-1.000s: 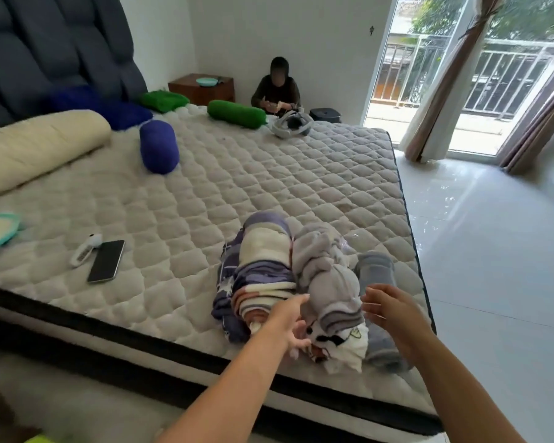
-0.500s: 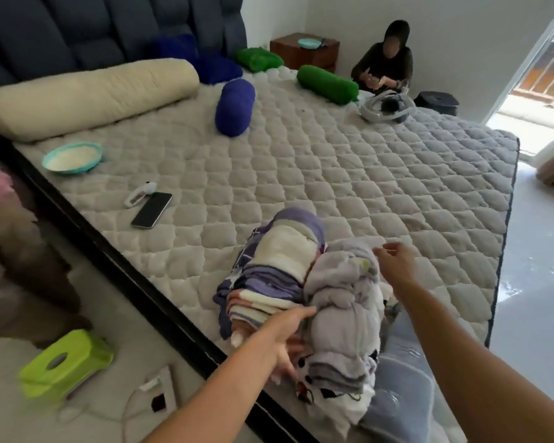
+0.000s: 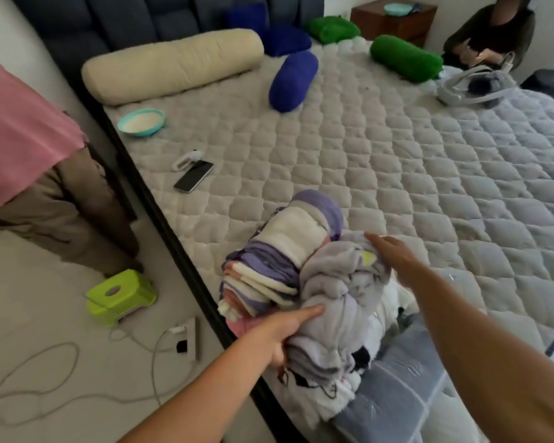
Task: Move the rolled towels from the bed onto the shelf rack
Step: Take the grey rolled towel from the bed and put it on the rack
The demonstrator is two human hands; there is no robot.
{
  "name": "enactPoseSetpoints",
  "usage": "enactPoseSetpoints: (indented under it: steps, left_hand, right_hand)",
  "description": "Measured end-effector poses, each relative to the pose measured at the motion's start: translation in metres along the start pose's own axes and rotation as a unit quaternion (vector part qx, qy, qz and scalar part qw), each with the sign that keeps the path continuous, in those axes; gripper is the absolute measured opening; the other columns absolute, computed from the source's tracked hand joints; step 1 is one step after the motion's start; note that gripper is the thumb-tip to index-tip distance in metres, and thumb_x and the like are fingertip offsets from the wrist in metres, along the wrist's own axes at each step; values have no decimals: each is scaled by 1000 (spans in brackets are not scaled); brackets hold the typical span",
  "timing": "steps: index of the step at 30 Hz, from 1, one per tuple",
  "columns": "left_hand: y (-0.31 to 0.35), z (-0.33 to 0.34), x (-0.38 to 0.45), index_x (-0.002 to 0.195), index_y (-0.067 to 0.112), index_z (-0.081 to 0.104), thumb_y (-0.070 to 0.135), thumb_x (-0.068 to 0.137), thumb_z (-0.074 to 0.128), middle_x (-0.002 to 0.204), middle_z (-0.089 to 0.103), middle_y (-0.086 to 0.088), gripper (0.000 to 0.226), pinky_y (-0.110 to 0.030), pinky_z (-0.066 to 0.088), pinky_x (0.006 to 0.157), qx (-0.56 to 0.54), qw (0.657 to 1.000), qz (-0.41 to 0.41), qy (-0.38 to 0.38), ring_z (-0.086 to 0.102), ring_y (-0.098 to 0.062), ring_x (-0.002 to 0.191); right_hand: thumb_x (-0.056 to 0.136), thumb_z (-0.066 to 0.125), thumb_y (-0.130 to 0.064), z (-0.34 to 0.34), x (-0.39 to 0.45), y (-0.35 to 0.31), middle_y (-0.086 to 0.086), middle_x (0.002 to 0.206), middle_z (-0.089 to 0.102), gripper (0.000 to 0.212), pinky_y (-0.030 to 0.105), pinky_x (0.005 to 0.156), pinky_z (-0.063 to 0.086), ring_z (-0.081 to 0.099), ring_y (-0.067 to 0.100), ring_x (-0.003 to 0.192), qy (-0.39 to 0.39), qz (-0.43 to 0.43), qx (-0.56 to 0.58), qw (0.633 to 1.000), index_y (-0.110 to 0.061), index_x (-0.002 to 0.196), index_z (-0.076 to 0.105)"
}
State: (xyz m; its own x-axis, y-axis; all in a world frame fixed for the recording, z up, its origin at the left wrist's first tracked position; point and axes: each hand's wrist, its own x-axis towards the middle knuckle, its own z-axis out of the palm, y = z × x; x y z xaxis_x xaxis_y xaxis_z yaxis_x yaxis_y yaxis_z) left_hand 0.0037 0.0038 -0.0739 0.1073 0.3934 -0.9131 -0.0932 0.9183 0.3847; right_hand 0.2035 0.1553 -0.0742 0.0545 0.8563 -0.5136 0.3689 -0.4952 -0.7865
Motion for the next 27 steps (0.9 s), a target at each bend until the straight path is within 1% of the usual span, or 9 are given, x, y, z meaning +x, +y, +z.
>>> enactPoseSetpoints:
  steps: [4,6,12,14,16,19,23,25,27]
  left_hand:
    - [-7,-4,-3,117,11,67,46,54,88,117,71,-12,75,-43,45,106,-22,999,29,21,65,-29,110]
    - [-12,-16,-7,116,7,67,34,63,87,113,72,-14,63,-39,51,97,-37,997,49,38,66,-30,106]
    - [-12,-60,-54,95,0,69,18,71,83,89,72,-16,33,-32,53,71,-18,981,167,98,67,-28,82]
    - [-13,-78,-77,81,5,68,15,71,82,81,70,-14,20,-32,50,71,-32,969,212,122,64,-27,77]
    - [-16,-102,-99,85,3,67,12,70,82,80,68,-14,23,-37,52,74,-85,951,254,153,63,-27,76]
    - [-32,-144,-132,103,-4,63,13,66,84,82,66,-15,46,-39,55,72,-160,917,306,198,63,-27,72]
    - [-77,-205,-187,92,2,66,13,76,78,81,66,-16,23,-31,53,60,-227,872,348,258,61,-25,64]
    - [-109,-241,-217,84,9,65,16,79,76,78,65,-13,14,-26,50,56,-261,841,369,298,60,-23,62]
    - [-147,-279,-245,90,10,64,22,80,75,81,65,-12,19,-23,47,52,-292,811,376,341,59,-21,63]
  right_hand:
    - [67,63,-66,-6,-1,7,22,91,64,81,49,88,51,63,31,92,43,-19,-30,998,8,100,65]
    - [58,63,-73,-12,-6,9,15,102,66,89,46,88,50,61,27,97,50,-9,-32,998,2,105,64]
    - [82,59,-56,-11,-59,15,21,127,58,71,38,86,40,53,34,116,83,23,16,996,4,120,58]
    - [82,58,-57,-2,-83,20,20,130,57,72,39,88,41,53,34,117,90,20,38,995,2,124,56]
    - [81,58,-58,14,-110,22,17,130,58,70,42,94,44,55,34,115,85,20,92,992,-3,125,57]
    - [82,60,-55,51,-154,16,9,123,64,52,39,87,47,59,26,107,43,4,181,983,-15,116,63]
    - [82,62,-51,120,-209,-7,0,118,63,51,39,90,49,58,21,108,-67,-31,221,973,-23,125,58]
    - [86,59,-45,160,-240,-22,1,110,61,36,42,95,46,57,22,104,-113,-38,231,966,-21,112,58]
    - [80,65,-48,204,-267,-30,2,118,64,47,43,90,49,60,23,105,-187,-53,224,955,-22,119,61]
